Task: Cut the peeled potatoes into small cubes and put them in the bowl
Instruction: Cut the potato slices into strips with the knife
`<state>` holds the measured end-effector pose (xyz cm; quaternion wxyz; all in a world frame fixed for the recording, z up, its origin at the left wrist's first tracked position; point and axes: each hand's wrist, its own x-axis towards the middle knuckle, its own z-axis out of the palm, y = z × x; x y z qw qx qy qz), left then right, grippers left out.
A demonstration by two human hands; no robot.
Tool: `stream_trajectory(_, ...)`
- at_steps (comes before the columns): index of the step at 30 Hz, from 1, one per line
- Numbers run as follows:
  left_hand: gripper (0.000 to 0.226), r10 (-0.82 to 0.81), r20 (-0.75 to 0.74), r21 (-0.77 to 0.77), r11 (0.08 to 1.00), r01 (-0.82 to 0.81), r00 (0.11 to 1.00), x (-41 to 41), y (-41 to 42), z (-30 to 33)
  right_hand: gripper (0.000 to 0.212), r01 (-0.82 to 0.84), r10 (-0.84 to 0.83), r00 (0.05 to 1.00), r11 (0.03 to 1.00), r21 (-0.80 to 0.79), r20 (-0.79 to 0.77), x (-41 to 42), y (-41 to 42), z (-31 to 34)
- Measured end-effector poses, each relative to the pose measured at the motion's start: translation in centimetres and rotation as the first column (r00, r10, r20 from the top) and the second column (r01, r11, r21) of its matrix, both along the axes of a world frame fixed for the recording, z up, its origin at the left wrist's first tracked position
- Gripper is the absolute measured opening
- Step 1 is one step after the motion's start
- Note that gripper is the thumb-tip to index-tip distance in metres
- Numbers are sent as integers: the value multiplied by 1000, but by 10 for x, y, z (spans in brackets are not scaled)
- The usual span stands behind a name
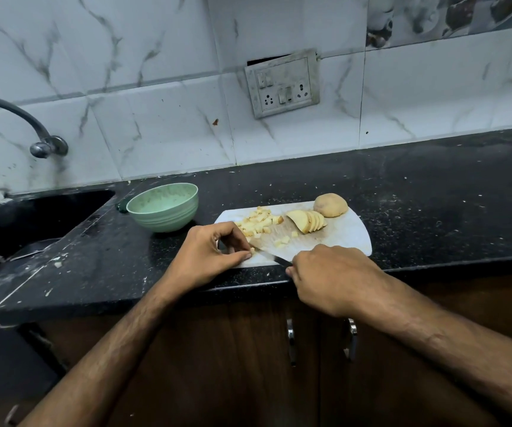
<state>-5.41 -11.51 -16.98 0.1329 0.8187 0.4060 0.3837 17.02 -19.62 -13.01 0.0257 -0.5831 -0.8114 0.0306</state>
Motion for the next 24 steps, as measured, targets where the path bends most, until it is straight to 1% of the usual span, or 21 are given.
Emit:
stream_trajectory(2,19,-4,33,-11,1000,4,999,1,0,0,20,25,-26,1000,1000,15,15,6,2,1)
stream_trajectory(4,24,-6,56,-32,999,7,998,1,-1,1,28,45,-46,999,999,-11,-21,11,7,5)
stream_trajectory(6,26,-5,61,-40,999,7,998,2,0,1,35,48,-54,993,997,-63,-105,17,17,11)
stream_trajectory(9,25,-18,54,-35,999,20,998,1,3,0,42,0,-62,945,982,-190,-320,31,40,18)
stream_trajectory(11,23,-30,36,-20,999,30,999,2,5,-1,43,-17,-105,890,965,-261,-444,43,58,16)
stream_trajectory(13,22,-44,9,-5,999,44,999,4,10,0,42,-35,-116,815,968,-249,-567,53,73,13)
stream_trajectory(16,19,-58,-77,48,997,62,995,8,22,2,41,-81,-60,622,987,-140,-781,58,92,4)
stream_trajectory(18,14,-40,-190,121,991,63,981,10,32,1,40,-53,-37,491,996,-73,-871,56,103,-5)
stream_trajectory(20,10,21,-315,217,975,51,949,12,38,1,39,-31,-41,388,998,-57,-921,53,110,-15)
stream_trajectory(22,9,45,-365,300,951,72,930,13,43,3,38,-47,-37,341,997,-56,-939,51,113,-20)
stream_trajectory(23,9,26,-375,319,942,103,927,14,45,4,38,-59,-32,337,997,-55,-941,52,114,-22)
stream_trajectory(24,14,-7,-400,314,939,144,916,16,45,6,38,-71,-28,337,996,-55,-941,52,115,-22)
